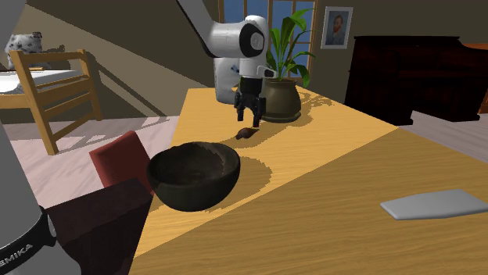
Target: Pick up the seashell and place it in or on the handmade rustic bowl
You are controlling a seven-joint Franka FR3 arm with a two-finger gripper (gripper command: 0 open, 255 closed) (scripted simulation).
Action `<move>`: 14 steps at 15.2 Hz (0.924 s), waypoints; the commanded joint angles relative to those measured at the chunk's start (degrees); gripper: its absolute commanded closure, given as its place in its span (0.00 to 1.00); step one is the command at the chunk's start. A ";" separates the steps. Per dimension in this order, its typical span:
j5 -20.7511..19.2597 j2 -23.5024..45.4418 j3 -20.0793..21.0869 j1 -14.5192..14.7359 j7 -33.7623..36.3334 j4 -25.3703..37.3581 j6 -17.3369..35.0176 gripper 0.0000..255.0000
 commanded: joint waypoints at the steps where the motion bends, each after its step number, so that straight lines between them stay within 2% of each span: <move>1: -0.14 1.04 -0.07 0.10 0.12 -0.28 1.31 0.00; 5: -0.34 2.34 -0.20 0.18 0.25 -1.20 3.53 0.00; 13: -0.34 2.35 -0.20 0.18 0.25 -1.18 3.51 0.00; 14: -0.34 2.35 -0.20 0.18 0.25 -1.18 3.51 1.00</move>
